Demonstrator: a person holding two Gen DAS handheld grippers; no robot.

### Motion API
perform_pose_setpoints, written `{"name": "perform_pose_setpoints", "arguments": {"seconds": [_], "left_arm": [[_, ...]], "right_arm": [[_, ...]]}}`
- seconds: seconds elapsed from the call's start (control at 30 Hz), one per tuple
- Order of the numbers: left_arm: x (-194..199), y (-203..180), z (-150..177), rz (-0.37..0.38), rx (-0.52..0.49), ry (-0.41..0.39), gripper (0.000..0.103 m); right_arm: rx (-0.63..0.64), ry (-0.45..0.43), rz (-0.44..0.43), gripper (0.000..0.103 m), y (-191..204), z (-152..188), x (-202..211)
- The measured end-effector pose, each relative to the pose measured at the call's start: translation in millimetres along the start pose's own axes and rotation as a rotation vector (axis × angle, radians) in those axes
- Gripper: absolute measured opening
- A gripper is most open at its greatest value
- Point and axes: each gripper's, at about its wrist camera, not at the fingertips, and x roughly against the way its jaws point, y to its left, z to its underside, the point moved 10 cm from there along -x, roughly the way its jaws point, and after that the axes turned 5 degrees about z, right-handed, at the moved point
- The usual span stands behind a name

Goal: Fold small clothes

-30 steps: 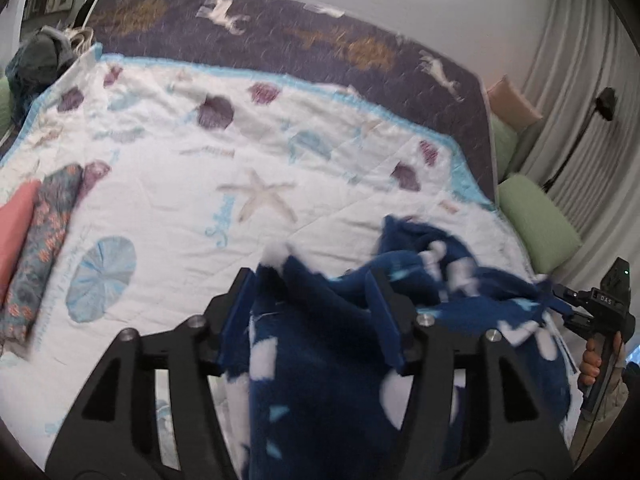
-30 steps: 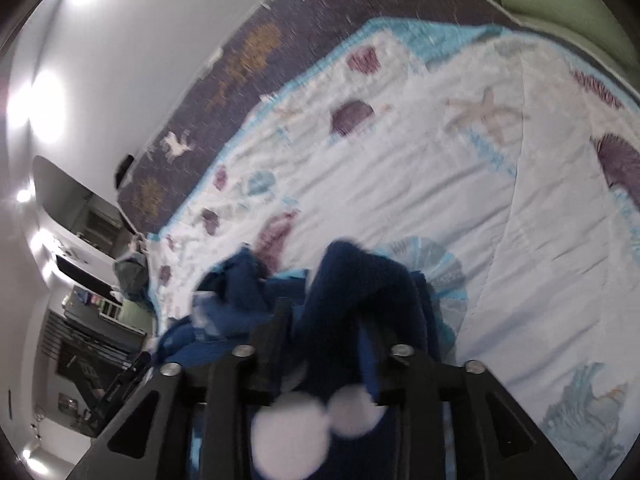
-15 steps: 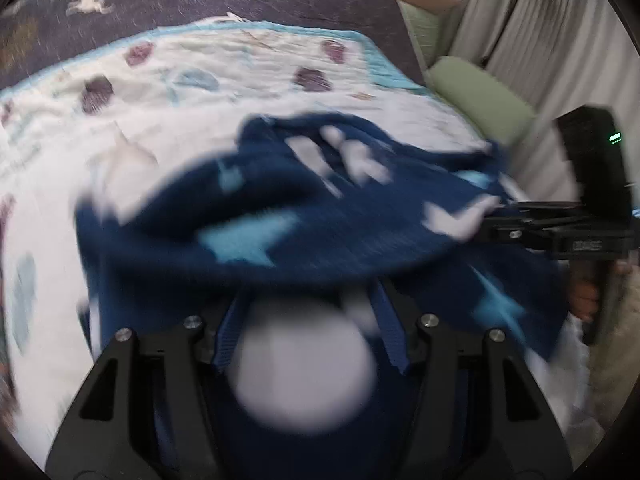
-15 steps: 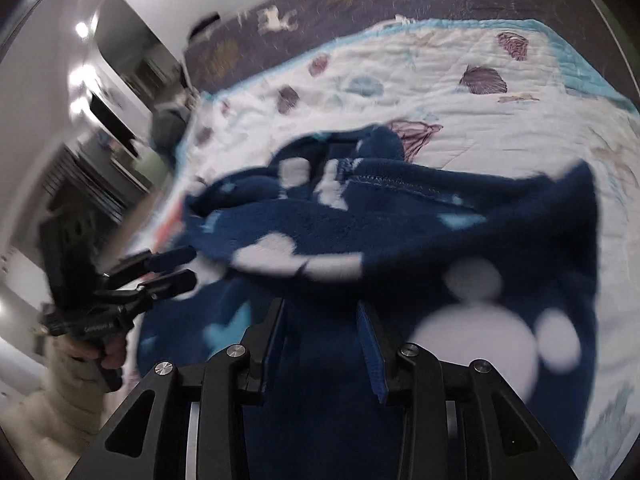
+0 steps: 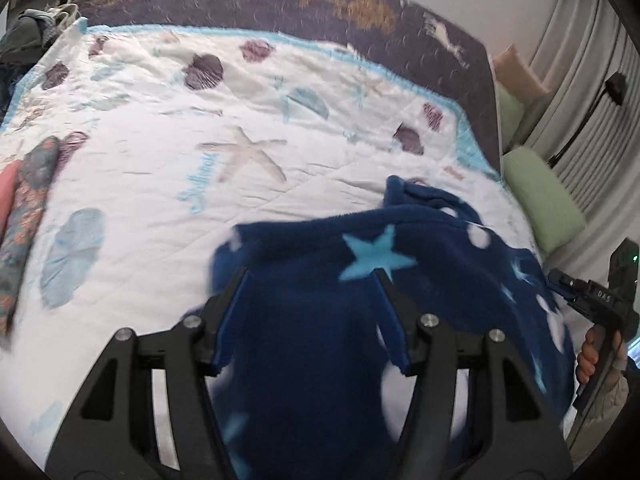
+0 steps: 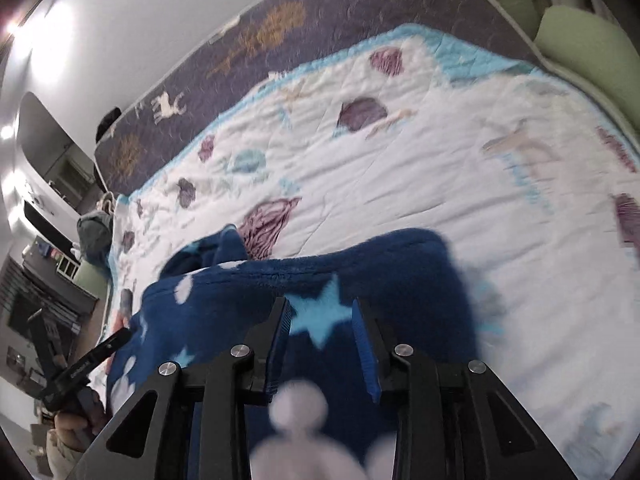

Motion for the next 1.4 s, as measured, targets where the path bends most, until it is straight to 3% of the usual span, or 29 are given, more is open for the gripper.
{"name": "perform_pose_setpoints", "arguments": {"seconds": [0.1, 0.23, 0.43, 0.63, 0.8, 0.87, 0.93, 0.97, 1.03, 1.1, 1.13, 1.17, 1.23, 1.4], "left_arm": [[42.0, 11.0, 23.8, -0.023, 0.008, -0.015, 0.071], [77.5, 23.6, 68.4, -0.030, 0.056, 0.022, 0.072], [107.0, 11.2, 132.7, -0.005, 0.093, 0.098, 0.075], [119.2, -10.7, 188.8, 0.111, 0.214, 0.158, 0.078], [114.1, -24.9, 188.0, 0.202, 0.298, 0.122, 0.084], [103.8, -26.5, 176.0, 0.270, 0.399, 0.107, 0.084], [90.9, -21.5, 166.6, 0.313, 0.515, 0.085, 0.084], [86.1, -18.8, 161.7, 0.332, 0.556, 0.056, 0.082], [78.8, -11.7, 152.4, 0.329, 0.601, 0.015, 0.062], [73.0, -11.9, 148.0, 0.341, 0.599, 0.020, 0.023], [73.0, -12.1, 146.2, 0.342, 0.602, 0.017, 0.022], [76.7, -13.6, 143.7, 0.331, 0.587, 0.003, 0.020], [87.7, -21.1, 139.2, 0.294, 0.515, -0.018, 0.018], [127.7, -44.4, 131.5, 0.289, 0.381, -0.032, 0.017]], "right_arm": [[0.015, -0.008, -0.007, 0.033, -12.8, 19.9, 39.4], [-0.021, 0.021, 0.002, 0.040, -47.3, 59.9, 79.5], [-0.129, 0.069, -0.017, 0.044, -85.1, 128.4, 119.1], [-0.192, 0.114, -0.104, 0.047, -84.2, 181.5, 135.8], [-0.251, 0.119, -0.206, 0.057, -72.4, 196.5, 129.3], [-0.311, 0.102, -0.281, 0.066, -63.9, 189.9, 123.9], [-0.349, 0.098, -0.333, 0.069, -54.9, 182.2, 117.4], [-0.362, 0.094, -0.354, 0.071, -50.0, 176.7, 112.2], [-0.396, 0.084, -0.345, 0.072, -45.3, 165.7, 99.4], [-0.435, 0.087, -0.317, 0.072, -43.5, 155.5, 85.7], [-0.447, 0.085, -0.309, 0.072, -42.7, 150.8, 82.2], [-0.453, 0.084, -0.301, 0.060, -42.3, 149.2, 80.3], [-0.411, 0.076, -0.264, 0.013, -39.5, 142.3, 79.5], [-0.332, 0.018, -0.219, 0.011, -31.2, 136.9, 116.1]]}}
